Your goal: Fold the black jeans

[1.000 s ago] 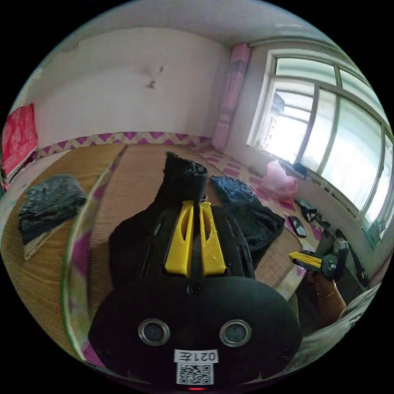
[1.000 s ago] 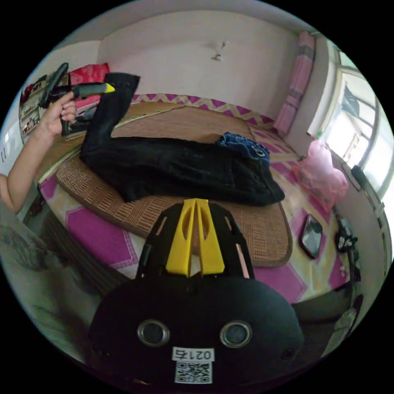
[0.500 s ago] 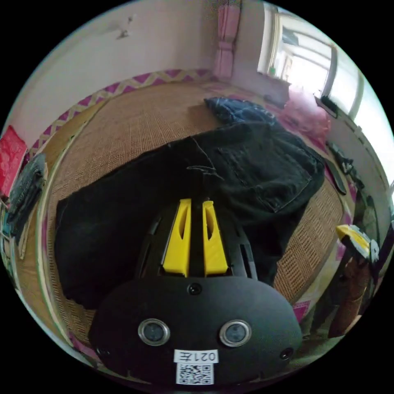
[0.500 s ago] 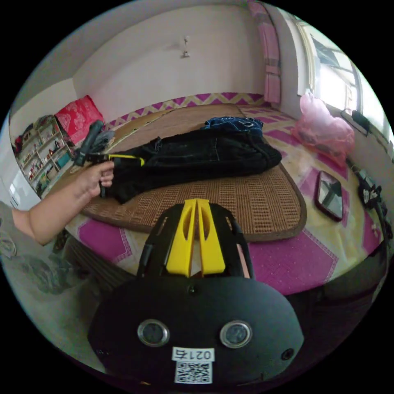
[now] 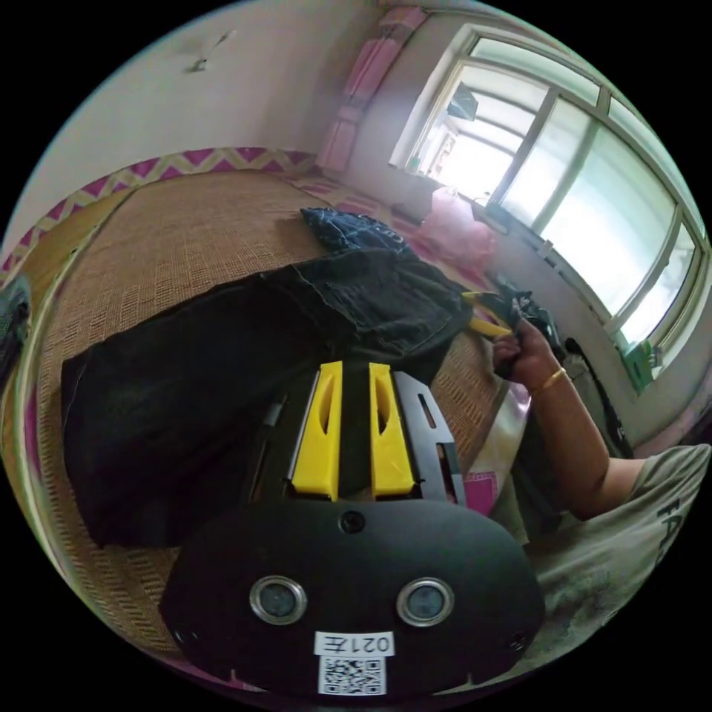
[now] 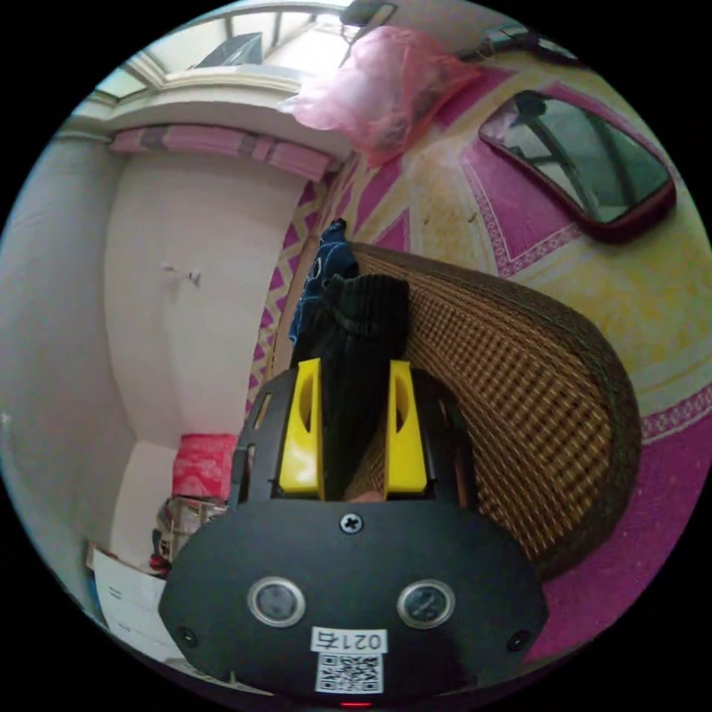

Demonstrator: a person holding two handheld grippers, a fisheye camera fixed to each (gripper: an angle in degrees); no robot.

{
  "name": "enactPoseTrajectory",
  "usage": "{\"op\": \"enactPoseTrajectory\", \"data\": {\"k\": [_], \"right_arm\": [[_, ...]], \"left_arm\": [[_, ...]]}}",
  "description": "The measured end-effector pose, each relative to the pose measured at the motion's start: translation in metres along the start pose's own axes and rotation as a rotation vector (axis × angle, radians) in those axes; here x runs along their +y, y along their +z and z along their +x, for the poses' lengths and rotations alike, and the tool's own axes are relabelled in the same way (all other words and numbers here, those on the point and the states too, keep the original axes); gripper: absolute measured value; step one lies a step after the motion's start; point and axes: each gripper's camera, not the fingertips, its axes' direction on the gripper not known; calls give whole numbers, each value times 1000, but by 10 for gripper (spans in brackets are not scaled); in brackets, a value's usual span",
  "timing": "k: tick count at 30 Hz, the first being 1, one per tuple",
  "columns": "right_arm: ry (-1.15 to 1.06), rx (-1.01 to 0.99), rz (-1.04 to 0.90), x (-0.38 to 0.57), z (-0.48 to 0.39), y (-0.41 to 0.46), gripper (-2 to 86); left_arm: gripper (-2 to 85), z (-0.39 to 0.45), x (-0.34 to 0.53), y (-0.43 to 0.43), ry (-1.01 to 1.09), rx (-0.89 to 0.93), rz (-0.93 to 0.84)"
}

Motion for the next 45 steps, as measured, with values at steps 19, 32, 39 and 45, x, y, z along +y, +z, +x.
{"op": "enactPoseTrajectory", "data": {"k": [19,32,39,45], "right_arm": [[-1446,69,-201,416,-415,212,40],[-1992,352,-381,644,-327,381,39],[-1809,116,-644,588,-322,392,58],[-1368,22,-556,413,-314,373,87]], "left_arm": [[-9,-130,122,-185,-210,-64,136],[-9,-217,115,-274,-289,-74,246],[23,-251,18,-294,-173,-59,315],[40,-322,-42,-251,-224,-226,-24]]}}
